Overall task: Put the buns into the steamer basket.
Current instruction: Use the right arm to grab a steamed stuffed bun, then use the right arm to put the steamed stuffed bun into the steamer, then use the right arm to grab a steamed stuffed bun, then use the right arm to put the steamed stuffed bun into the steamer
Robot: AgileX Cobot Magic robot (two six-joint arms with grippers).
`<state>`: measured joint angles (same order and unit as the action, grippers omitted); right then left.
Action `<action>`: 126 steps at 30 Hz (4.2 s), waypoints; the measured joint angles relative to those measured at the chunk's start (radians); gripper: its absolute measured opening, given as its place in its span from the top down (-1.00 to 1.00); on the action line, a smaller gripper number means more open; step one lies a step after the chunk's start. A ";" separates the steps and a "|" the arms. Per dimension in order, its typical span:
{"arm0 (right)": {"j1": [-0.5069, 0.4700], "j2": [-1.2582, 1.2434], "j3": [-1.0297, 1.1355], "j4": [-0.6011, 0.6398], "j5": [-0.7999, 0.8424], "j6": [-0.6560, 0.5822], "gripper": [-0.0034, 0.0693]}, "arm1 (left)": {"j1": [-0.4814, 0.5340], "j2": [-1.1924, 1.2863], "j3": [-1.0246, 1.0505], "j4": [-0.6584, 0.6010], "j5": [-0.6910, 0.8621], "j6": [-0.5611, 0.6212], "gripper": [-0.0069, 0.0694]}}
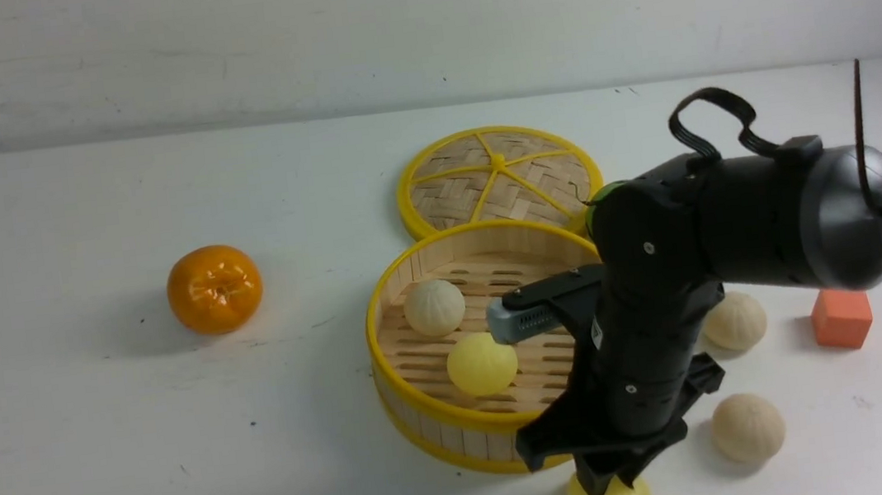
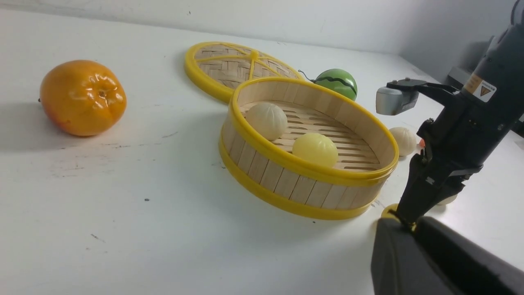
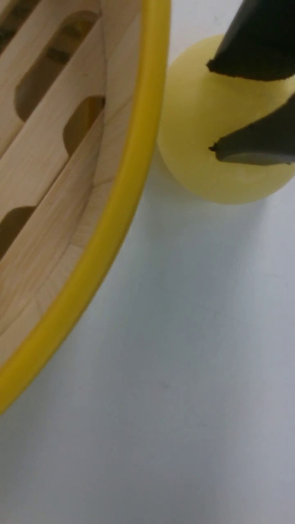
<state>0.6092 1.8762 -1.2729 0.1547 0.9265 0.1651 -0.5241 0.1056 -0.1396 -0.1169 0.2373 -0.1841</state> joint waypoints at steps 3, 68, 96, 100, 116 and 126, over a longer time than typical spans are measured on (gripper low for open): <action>0.000 0.001 -0.001 0.000 0.000 -0.004 0.28 | 0.000 0.000 0.000 0.000 0.000 0.000 0.67; -0.192 -0.303 -0.032 -0.202 0.196 0.107 0.02 | 0.000 0.000 0.000 0.000 0.001 0.000 0.57; -0.355 -0.143 0.175 0.019 -0.131 -0.030 0.17 | 0.000 0.000 0.000 0.000 0.001 0.000 0.49; -0.359 -0.130 0.175 0.014 -0.130 -0.030 0.17 | 0.000 0.000 0.000 0.000 0.001 0.000 0.49; -0.358 -0.115 0.175 0.009 -0.122 -0.058 0.65 | 0.000 0.000 0.000 0.000 0.001 0.000 0.47; -0.341 -0.222 0.055 0.051 0.001 -0.084 0.90 | 0.000 0.000 0.001 0.000 0.001 0.000 0.47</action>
<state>0.2681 1.6539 -1.2175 0.2059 0.9277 0.0808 -0.5241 0.1056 -0.1385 -0.1169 0.2382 -0.1841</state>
